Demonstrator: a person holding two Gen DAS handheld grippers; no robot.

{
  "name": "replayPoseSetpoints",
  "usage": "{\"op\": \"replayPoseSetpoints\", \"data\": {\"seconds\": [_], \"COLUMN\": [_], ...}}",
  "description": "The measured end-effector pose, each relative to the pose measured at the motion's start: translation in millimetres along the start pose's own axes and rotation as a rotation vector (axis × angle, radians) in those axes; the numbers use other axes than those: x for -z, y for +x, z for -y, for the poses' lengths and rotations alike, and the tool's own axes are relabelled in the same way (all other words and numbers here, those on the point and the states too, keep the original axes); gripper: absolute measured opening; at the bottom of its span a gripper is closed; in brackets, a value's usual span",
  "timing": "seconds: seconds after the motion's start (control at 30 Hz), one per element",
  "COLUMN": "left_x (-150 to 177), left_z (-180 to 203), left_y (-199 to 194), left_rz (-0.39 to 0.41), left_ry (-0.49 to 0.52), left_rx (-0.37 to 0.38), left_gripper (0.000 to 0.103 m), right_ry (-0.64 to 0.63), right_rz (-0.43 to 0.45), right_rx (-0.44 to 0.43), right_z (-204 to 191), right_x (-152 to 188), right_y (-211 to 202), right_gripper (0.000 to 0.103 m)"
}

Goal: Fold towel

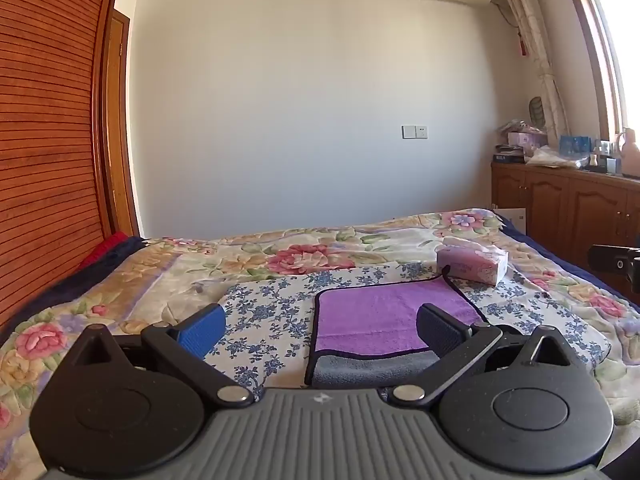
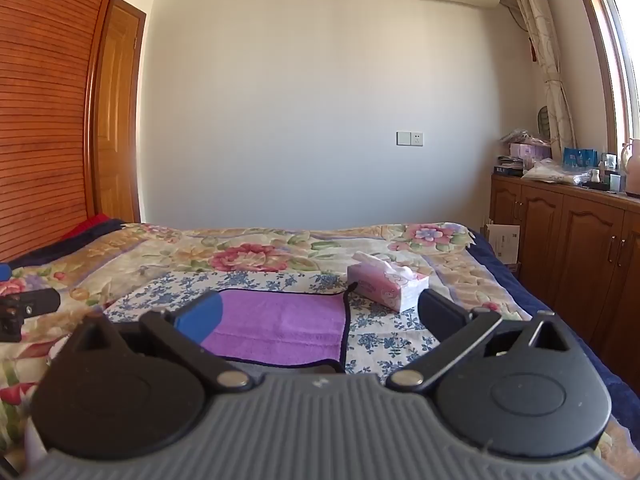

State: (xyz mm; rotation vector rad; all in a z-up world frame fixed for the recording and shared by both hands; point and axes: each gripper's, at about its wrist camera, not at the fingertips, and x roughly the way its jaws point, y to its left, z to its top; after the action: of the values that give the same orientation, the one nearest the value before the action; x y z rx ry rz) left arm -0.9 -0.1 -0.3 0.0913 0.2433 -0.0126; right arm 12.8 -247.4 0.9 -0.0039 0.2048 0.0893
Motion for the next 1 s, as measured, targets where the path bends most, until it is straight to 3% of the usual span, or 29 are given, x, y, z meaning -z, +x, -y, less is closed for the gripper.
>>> {"op": "replayPoseSetpoints", "data": {"seconds": [1.0], "left_x": [-0.3], "left_z": [-1.7], "left_y": [1.4], "left_rz": [-0.020], "left_ry": [-0.006], "left_rx": [0.003], "left_gripper": [0.103], "right_ry": [-0.005], "right_rz": [0.013], "right_rx": [0.002], "right_z": [2.8], "right_x": [-1.2], "right_y": [-0.9], "right_gripper": [0.103]}}
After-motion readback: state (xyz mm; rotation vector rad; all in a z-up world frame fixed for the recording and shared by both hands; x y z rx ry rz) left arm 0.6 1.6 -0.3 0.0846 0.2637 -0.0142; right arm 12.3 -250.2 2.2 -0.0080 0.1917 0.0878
